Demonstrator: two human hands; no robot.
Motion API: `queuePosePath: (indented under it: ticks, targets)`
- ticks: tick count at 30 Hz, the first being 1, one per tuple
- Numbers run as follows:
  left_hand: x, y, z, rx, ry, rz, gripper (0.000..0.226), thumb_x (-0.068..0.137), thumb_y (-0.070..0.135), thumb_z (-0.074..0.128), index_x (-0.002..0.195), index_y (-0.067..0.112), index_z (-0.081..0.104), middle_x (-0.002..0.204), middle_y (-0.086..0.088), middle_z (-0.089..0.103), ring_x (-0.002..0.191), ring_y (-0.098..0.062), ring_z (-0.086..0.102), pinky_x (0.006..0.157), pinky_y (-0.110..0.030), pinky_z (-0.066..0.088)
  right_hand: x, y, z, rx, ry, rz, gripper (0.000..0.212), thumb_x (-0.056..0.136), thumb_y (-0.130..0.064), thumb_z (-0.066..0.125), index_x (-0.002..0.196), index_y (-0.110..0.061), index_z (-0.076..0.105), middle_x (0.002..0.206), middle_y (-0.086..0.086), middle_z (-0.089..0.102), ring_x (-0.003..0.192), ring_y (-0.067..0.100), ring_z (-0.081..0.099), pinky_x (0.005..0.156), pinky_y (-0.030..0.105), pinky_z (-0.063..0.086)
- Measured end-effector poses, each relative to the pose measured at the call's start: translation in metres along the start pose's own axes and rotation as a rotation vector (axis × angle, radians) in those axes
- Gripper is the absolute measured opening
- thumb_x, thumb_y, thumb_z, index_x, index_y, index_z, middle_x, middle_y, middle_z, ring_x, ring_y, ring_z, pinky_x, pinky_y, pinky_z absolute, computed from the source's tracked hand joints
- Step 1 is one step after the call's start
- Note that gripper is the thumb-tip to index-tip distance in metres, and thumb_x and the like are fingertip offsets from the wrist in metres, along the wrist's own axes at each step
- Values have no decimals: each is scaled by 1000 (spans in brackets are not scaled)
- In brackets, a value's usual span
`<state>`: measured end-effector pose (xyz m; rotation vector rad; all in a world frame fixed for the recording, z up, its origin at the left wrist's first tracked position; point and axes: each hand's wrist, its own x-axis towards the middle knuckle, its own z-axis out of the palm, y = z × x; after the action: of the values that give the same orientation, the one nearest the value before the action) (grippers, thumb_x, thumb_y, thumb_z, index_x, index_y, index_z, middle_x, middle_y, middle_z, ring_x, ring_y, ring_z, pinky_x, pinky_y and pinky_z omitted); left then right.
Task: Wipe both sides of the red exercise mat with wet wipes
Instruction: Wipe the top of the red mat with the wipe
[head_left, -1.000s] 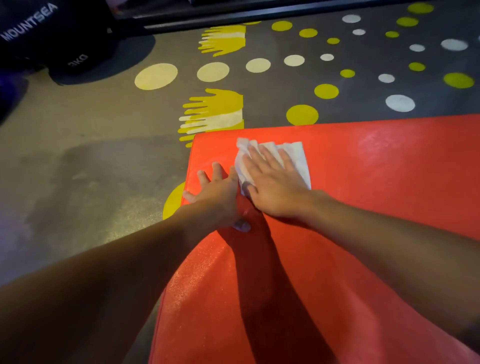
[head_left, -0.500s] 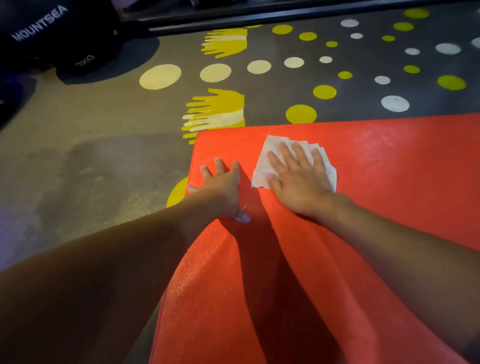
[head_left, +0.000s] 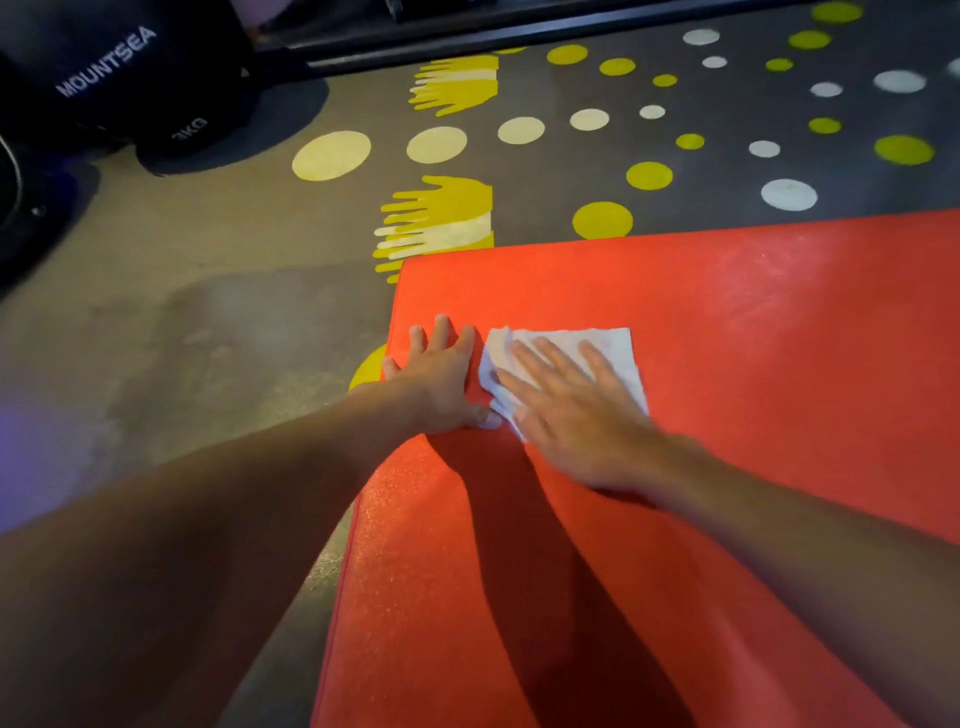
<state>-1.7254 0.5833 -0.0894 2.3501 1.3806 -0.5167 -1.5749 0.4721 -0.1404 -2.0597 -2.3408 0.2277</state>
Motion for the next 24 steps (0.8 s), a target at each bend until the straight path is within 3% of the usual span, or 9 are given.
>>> queuePosePath:
  ticks: [5,8,10,12,14,15,17,20,24]
  targets:
    - [-34,-6,9,200,-153,92,146,59,59,85,154,13,-16,161,-14,-23,149,-35,-15,120,-55,12,-4,23,-4,-16,20,433,61,96,-49,12,156,-36,12,166,-1,3,152,25,0,116,60,-5]
    - [-46,-1,16,221,-93,93,142,61,53,87,155,14,-12,162,-13,-19,150,-34,-11,120,-53,14,-24,-25,6,20,5,101,65,91,-48,18,152,-31,33,163,5,24,149,29,23,115,62,12]
    - [-54,3,20,225,-16,86,134,62,49,87,156,13,-1,163,-13,-5,150,-35,2,117,-52,23,-28,-3,4,-18,28,-42,61,92,-46,24,148,-29,43,157,7,37,144,29,35,115,58,19]
    - [-63,7,23,240,48,81,121,65,50,85,155,13,13,157,-14,13,142,-36,19,112,-50,33,-24,30,-6,-33,29,146,61,96,-47,16,154,-34,28,163,4,22,150,25,19,118,54,5]
    - [-69,7,27,230,10,96,121,66,53,83,154,12,11,157,-16,12,141,-38,20,113,-49,31,-25,31,-7,4,-10,408,60,98,-48,13,156,-36,12,166,1,5,152,24,1,118,55,-5]
    - [-72,6,27,223,-50,104,128,64,54,84,155,11,6,159,-18,5,144,-39,14,116,-48,27,-25,15,-5,12,17,419,61,96,-47,12,155,-34,13,166,3,5,151,26,1,117,57,-3]
    - [-80,3,30,208,-130,119,139,61,52,87,155,9,-5,161,-21,-10,149,-39,-1,121,-43,14,-34,-31,0,43,35,211,68,89,-47,9,154,-31,20,164,5,14,150,29,9,115,60,3]
    - [-91,-1,39,147,-91,124,138,64,44,88,155,8,-9,161,-20,-16,150,-34,-8,120,-32,2,-47,-32,1,82,-39,-16,76,83,-54,-1,156,-39,13,166,-4,5,153,20,3,118,53,-3]
    - [-98,8,44,197,38,66,134,60,43,90,156,14,2,162,-15,-3,149,-33,3,120,-41,17,-40,-7,1,17,16,379,59,99,-48,14,156,-36,9,166,-4,-1,152,20,-5,119,54,-7]
